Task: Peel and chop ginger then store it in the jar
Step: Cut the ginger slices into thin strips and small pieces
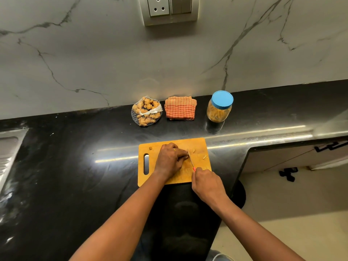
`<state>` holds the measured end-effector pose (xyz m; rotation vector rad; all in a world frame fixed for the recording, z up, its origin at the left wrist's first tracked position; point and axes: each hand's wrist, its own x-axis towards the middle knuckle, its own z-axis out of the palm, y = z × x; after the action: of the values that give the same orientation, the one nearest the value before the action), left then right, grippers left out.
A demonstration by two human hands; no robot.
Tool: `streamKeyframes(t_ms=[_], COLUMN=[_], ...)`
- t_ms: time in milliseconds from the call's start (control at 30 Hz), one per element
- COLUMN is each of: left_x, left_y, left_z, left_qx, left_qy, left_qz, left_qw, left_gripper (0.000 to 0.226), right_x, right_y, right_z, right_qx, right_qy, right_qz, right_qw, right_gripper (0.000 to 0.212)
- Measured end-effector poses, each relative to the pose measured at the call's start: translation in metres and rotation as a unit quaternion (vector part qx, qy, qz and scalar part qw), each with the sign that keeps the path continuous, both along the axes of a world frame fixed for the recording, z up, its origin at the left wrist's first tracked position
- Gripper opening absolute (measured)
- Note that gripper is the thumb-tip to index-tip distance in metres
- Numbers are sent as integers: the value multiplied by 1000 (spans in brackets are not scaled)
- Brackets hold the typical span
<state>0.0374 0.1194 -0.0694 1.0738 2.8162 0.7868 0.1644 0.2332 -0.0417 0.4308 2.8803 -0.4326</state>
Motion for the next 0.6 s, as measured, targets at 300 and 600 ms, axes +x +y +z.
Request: streamKeyframes(t_ms=[300,600], left_x=[-2,0], left_y=[1,5], left_z=[-1,3], left_qx=[-25,-3], left_qy=[-7,-31], left_qz=[0,25], left_qw=[1000,999], left_gripper=[20,16], right_x=[21,23], right_y=[-4,-6], right_z=[-1,3], right_qx=[5,0], right_qy=[-12,27], right_qz=[-17,-35], right_qw=[1000,999], right_gripper=[30,37])
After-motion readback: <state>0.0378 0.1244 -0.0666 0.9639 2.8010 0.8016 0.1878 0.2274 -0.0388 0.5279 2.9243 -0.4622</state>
